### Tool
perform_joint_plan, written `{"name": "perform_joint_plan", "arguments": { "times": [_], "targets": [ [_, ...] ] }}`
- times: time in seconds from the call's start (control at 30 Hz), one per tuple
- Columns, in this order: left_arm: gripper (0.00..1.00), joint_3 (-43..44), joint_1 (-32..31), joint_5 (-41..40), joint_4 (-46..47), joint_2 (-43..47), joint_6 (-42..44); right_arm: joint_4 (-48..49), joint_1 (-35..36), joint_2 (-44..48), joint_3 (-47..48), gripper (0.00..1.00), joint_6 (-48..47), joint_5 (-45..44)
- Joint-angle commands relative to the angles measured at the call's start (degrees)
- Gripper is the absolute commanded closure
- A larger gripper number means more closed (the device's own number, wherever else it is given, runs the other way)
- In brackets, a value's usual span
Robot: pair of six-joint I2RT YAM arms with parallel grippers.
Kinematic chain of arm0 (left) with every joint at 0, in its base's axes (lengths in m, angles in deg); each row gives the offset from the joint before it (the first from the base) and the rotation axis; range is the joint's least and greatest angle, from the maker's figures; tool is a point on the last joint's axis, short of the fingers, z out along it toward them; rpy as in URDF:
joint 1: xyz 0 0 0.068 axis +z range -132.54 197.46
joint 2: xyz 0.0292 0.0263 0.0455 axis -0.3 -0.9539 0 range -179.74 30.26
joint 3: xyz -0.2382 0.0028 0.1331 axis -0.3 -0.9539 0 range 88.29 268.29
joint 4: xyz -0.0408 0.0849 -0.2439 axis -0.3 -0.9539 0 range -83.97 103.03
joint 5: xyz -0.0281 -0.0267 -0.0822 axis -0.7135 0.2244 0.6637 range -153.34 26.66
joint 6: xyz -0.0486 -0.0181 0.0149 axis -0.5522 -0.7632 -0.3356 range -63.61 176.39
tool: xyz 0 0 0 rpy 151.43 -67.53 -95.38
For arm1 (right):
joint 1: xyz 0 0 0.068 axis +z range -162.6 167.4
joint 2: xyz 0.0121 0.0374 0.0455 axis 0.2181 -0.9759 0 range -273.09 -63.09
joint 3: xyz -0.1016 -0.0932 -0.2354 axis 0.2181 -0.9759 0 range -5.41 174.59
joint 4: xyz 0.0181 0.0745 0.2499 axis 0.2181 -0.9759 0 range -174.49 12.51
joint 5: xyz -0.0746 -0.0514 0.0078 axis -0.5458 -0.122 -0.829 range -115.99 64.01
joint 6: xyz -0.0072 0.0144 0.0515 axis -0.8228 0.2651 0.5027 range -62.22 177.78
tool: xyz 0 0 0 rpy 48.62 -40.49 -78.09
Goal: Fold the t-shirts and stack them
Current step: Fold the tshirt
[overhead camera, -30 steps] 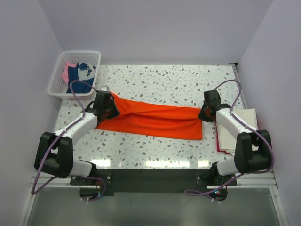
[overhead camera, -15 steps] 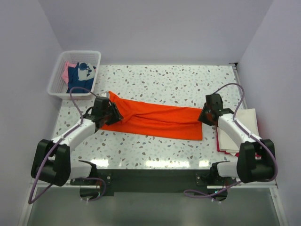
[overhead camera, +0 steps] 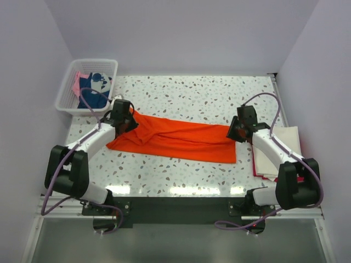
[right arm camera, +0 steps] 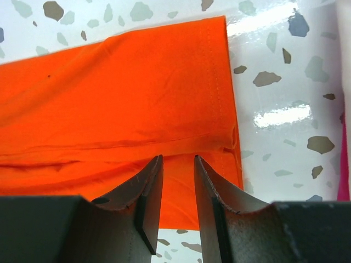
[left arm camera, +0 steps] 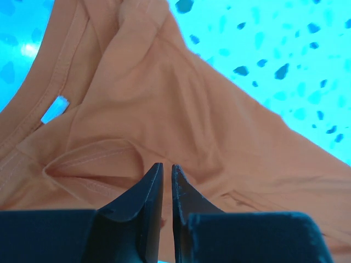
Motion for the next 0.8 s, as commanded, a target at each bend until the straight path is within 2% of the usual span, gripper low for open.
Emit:
{"name": "perform_joint_plan", "arguments": {
  "times": [0.0,0.17,0.3,0.53,0.77],
  "targets": [
    [0.85,0.7,0.2,-2.7,-0.2,-1.8,-1.7,1.1,0.7,0.0,2.6,0.67,-1.4,2.1],
    [0.9,-7.7,0.1,0.6,4.1,1.1,-4.1,0.9,0.7,1.8,1.6,0.67,-1.6,2.5],
    [0.91,-13.0,0.0,3.3,7.2,4.0,-4.4,0.8,0.8,2.3,1.2,0.67,-1.8,3.0],
    [0.86,-15.0,-1.4,9.5,13.0,2.5,-4.8,0.3,0.8,3.2,1.6,0.67,-2.0,3.5],
    [0.82,-14.3,-4.3,11.6,16.2,1.3,-5.1,1.2,0.8,4.3,-0.5,0.67,-1.7,3.4]
  ]
}}
